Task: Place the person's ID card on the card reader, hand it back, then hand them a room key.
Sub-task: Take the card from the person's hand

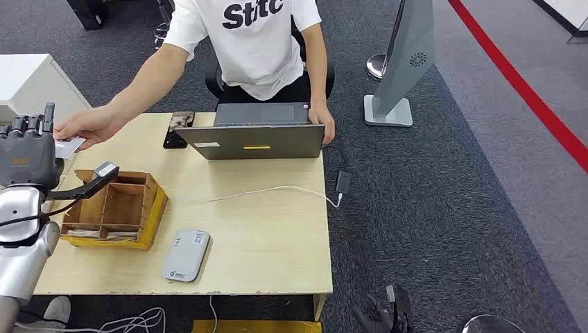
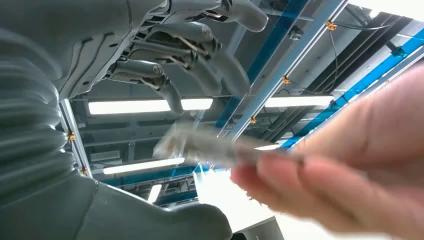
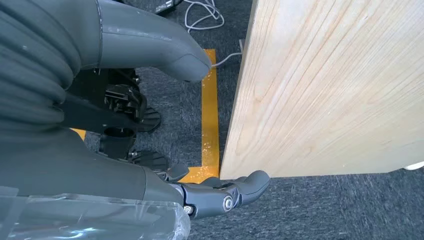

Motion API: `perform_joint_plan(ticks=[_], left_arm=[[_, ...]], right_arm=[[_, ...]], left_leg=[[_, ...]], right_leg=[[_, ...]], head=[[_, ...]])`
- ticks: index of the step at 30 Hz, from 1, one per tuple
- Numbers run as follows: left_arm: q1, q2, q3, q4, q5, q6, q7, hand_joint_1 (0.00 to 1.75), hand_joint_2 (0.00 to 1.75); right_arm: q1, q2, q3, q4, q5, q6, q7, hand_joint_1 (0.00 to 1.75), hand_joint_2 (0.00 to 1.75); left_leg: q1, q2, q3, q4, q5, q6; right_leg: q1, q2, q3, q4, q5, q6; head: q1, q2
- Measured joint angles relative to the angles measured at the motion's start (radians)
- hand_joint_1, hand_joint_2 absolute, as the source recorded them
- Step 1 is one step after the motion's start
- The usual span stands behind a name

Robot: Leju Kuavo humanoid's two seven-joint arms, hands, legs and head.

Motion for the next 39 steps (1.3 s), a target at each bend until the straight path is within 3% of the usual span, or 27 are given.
perform_joint_plan(ticks=[19, 23, 39], left_arm=[[0.007, 0.005, 0.000, -0.009, 0.000, 0.000, 0.002, 0.00, 1.75], [0.008, 0.005, 0.000, -0.009, 0.000, 0.000, 0.000, 1.73, 1.75], [0.021, 0.005, 0.000, -0.012, 0.000, 0.003, -0.018, 1.75, 1.75]], right_arm=[[0.000, 0.000, 0.001, 0.000, 0.004, -0.004, -0.001, 0.00, 1.75], [0.000, 0.000, 0.002, 0.000, 0.004, -0.004, -0.002, 0.00, 1.75], [0.000, 0.003, 0.019, 0.001, 0.010, -0.010, -0.003, 0.00, 1.75]], left_leg=[[0.000, 0.000, -0.001, 0.000, 0.001, 0.000], [0.000, 0.000, -0.001, 0.000, 0.001, 0.000], [0.000, 0.000, -0.001, 0.000, 0.001, 0.000]], right_leg=[[0.000, 0.000, -0.001, 0.000, 0.000, 0.000], [0.000, 0.000, -0.001, 0.000, 0.000, 0.000], [0.000, 0.000, -0.001, 0.000, 0.001, 0.000]], head=[[0.000, 0.000], [0.000, 0.000], [0.000, 0.000]])
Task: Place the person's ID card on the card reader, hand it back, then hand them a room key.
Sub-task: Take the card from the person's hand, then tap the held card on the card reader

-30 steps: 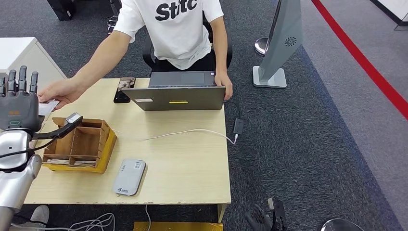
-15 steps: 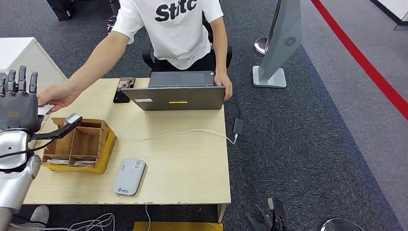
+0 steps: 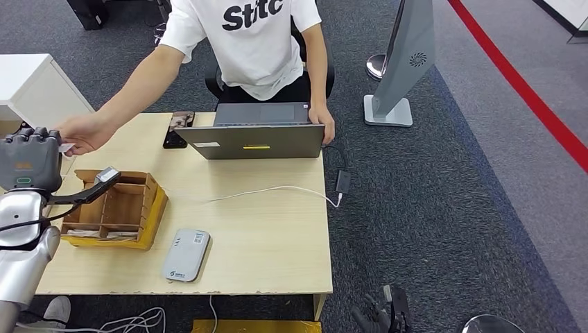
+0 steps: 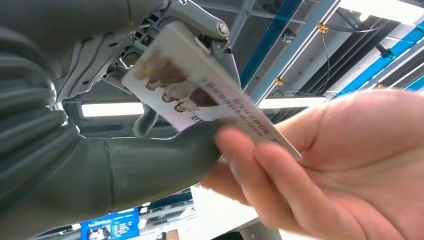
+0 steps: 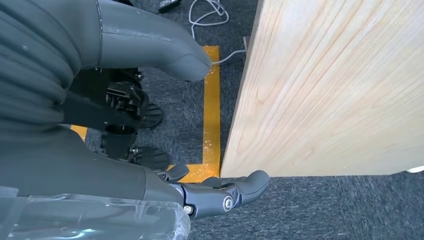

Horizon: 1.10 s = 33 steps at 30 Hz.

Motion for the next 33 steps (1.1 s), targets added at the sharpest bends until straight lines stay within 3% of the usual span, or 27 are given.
perform_joint_plan(ticks=[11, 15, 23, 29, 33], left_arm=[[0.006, -0.002, 0.000, -0.017, 0.000, 0.016, -0.014, 1.75, 1.75], [0.043, -0.038, -0.028, -0.097, -0.001, 0.006, -0.077, 1.75, 1.75], [0.125, -0.141, -0.409, -0.283, -0.001, -0.076, -0.007, 1.75, 1.75], [0.142, -0.157, -0.511, -0.316, -0.001, -0.070, 0.004, 1.75, 1.75], [0.150, -0.167, -0.545, -0.322, -0.001, -0.076, -0.048, 1.75, 1.75]], right_arm=[[0.000, 0.001, 0.005, 0.000, 0.006, -0.017, -0.005, 0.00, 1.75], [0.000, 0.003, 0.006, 0.000, 0.000, -0.032, -0.012, 0.00, 1.75], [0.005, 0.003, 0.004, 0.000, -0.018, -0.050, -0.031, 0.00, 1.75], [0.011, 0.003, 0.004, 0.000, -0.018, -0.051, -0.031, 0.00, 1.75], [0.012, 0.003, 0.004, 0.000, -0.020, -0.052, -0.032, 0.00, 1.75]], left_leg=[[0.000, 0.000, 0.000, 0.000, 0.000, 0.000], [-0.001, -0.001, 0.000, 0.000, 0.000, 0.000], [-0.001, 0.003, -0.003, 0.000, -0.001, 0.003], [-0.001, 0.003, -0.003, 0.000, -0.001, 0.003], [0.000, 0.003, -0.003, 0.000, -0.001, 0.003]], right_leg=[[0.000, 0.000, 0.000, 0.000, 0.000, 0.000], [0.000, -0.001, -0.001, -0.001, 0.000, 0.000], [-0.001, 0.003, -0.002, -0.003, 0.002, 0.003], [-0.001, 0.003, -0.003, -0.003, 0.002, 0.004], [0.000, 0.003, -0.003, -0.002, 0.002, 0.004]], head=[[0.000, 0.000], [0.000, 0.000], [0.001, 0.000], [0.001, 0.000], [0.000, 0.000]])
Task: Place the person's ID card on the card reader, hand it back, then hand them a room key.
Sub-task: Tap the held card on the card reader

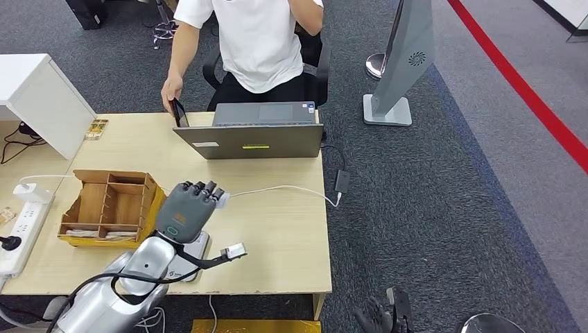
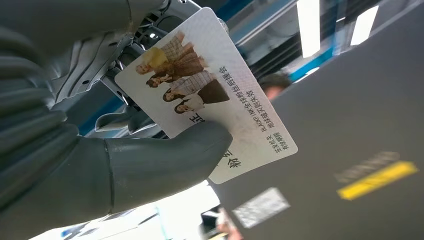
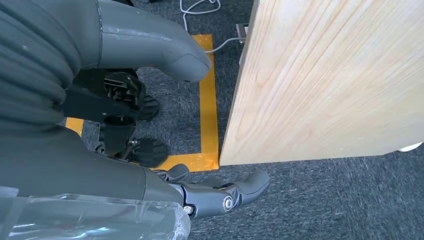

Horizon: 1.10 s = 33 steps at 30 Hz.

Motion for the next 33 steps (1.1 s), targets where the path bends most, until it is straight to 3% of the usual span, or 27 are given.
perform_joint_plan(ticks=[8, 13, 18, 24, 33], left_arm=[[0.049, -0.091, -0.125, 0.130, 0.000, 0.039, -0.003, 1.75, 1.75], [0.081, -0.115, -0.154, 0.219, 0.000, 0.064, 0.044, 1.75, 1.75], [0.141, -0.074, -0.142, 0.192, 0.000, 0.103, 0.114, 1.75, 1.75], [0.269, -0.015, -0.021, 0.038, 0.000, 0.104, 0.078, 1.75, 1.75], [0.322, 0.010, 0.043, -0.037, 0.000, 0.114, 0.070, 1.75, 1.75]], right_arm=[[0.000, 0.000, -0.001, 0.000, -0.001, 0.000, -0.005, 0.00, 1.75], [0.002, 0.000, -0.001, 0.000, -0.001, -0.010, -0.010, 0.00, 1.75], [0.016, -0.001, -0.012, -0.001, -0.018, -0.008, -0.033, 0.00, 1.75], [0.036, -0.007, -0.032, -0.002, -0.030, -0.001, -0.048, 0.00, 1.75], [0.039, -0.008, -0.040, -0.002, -0.031, 0.000, -0.050, 0.00, 1.75]], left_leg=[[-0.001, 0.000, -0.001, 0.000, 0.000, 0.000], [0.000, 0.000, -0.002, 0.000, 0.000, 0.001], [0.000, 0.000, -0.002, 0.000, 0.000, 0.001], [0.000, -0.001, -0.003, 0.000, 0.000, 0.001], [0.000, -0.001, -0.004, 0.000, 0.001, 0.002]], right_leg=[[0.000, 0.000, 0.000, 0.000, 0.000, 0.001], [0.000, 0.000, -0.001, 0.000, 0.000, 0.001], [0.000, 0.000, -0.001, 0.000, 0.000, 0.000], [0.000, 0.000, -0.002, 0.000, -0.001, -0.001], [0.000, -0.001, -0.002, 0.000, 0.000, 0.000]], head=[[0.000, 0.000], [0.000, 0.000], [0.000, 0.000], [-0.001, 0.000], [-0.001, 0.000]])
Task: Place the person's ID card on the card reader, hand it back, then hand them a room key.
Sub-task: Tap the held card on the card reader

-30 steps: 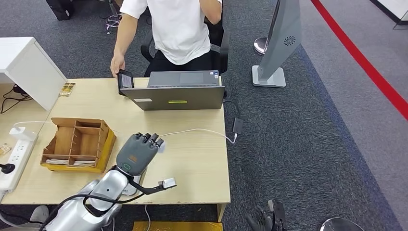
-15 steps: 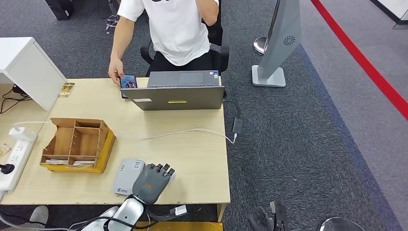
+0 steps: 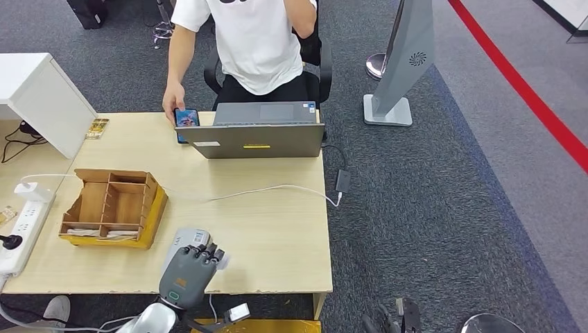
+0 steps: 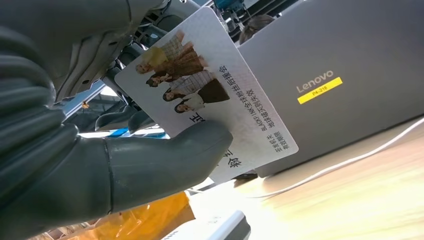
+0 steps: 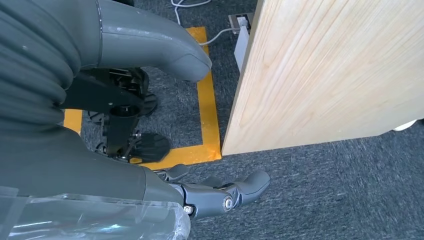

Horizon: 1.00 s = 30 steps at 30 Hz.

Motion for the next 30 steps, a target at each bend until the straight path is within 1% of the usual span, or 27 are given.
perform_joint_plan(ticks=[3, 6, 9, 13, 17, 20, 22, 26, 30], left_arm=[[0.045, -0.006, 0.045, -0.030, 0.000, 0.044, -0.011, 1.75, 1.75], [0.107, -0.035, 0.142, -0.080, 0.000, 0.091, -0.081, 1.75, 1.75], [0.159, -0.081, 0.276, -0.130, 0.001, 0.134, -0.173, 1.75, 1.75], [0.203, -0.147, 0.421, -0.175, 0.002, 0.150, -0.243, 1.75, 1.75], [0.230, -0.224, 0.580, -0.180, 0.017, 0.153, -0.336, 1.75, 1.75], [0.238, -0.267, 0.688, -0.173, 0.029, 0.161, -0.387, 1.75, 1.75], [0.243, -0.283, 0.730, -0.169, 0.031, 0.163, -0.394, 1.75, 1.75], [0.246, -0.311, 0.781, -0.163, 0.030, 0.165, -0.403, 1.75, 1.75], [0.239, -0.330, 0.846, -0.128, 0.051, 0.164, -0.429, 1.75, 1.75]], right_arm=[[0.003, 0.000, -0.012, 0.000, 0.000, 0.000, -0.006, 0.00, 1.75], [0.007, 0.000, -0.019, 0.000, 0.005, -0.003, -0.009, 0.00, 1.75], [0.008, 0.000, -0.025, 0.000, 0.017, -0.012, -0.008, 0.00, 1.75], [0.008, 0.000, -0.034, 0.000, 0.027, -0.016, -0.008, 0.00, 1.75], [0.009, 0.000, -0.037, -0.001, 0.037, -0.016, -0.010, 0.00, 1.75], [0.009, 0.000, -0.038, -0.001, 0.042, -0.016, -0.011, 0.00, 1.75], [0.009, 0.000, -0.039, -0.001, 0.042, -0.016, -0.011, 0.00, 1.75], [0.009, 0.000, -0.040, -0.001, 0.045, -0.015, -0.011, 0.00, 1.75], [0.008, 0.000, -0.041, -0.001, 0.058, -0.013, -0.011, 0.00, 1.75]], left_leg=[[0.000, 0.000, 0.000, 0.000, 0.000, 0.000], [0.000, 0.000, 0.000, 0.000, 0.000, 0.000], [0.000, 0.000, -0.001, 0.000, 0.000, 0.000], [0.000, 0.000, -0.001, 0.000, 0.000, 0.000], [0.000, 0.000, -0.001, 0.000, 0.000, 0.000], [0.000, 0.000, -0.001, 0.000, 0.000, 0.000], [0.000, 0.000, -0.001, 0.000, 0.000, 0.000], [0.000, -0.001, -0.001, 0.000, 0.000, -0.001], [0.000, -0.001, -0.001, 0.000, 0.000, 0.000]], right_leg=[[0.000, 0.000, 0.000, 0.000, 0.000, 0.000], [0.000, 0.001, -0.001, 0.000, 0.000, 0.000], [0.000, 0.000, -0.001, 0.000, 0.000, 0.000], [0.000, 0.000, -0.001, 0.000, 0.000, 0.000], [0.000, 0.000, -0.001, 0.000, 0.000, 0.000], [0.000, 0.000, -0.001, 0.000, 0.000, 0.000], [0.000, 0.000, -0.001, 0.000, 0.000, 0.000], [0.000, -0.001, -0.001, 0.000, 0.000, 0.000], [0.000, -0.001, -0.001, 0.000, 0.000, 0.000]], head=[[0.000, 0.000], [0.000, 0.000], [0.000, 0.000], [0.000, 0.000], [0.000, 0.000], [0.000, 0.000], [0.000, 0.000], [0.000, 0.000], [0.000, 0.000]])
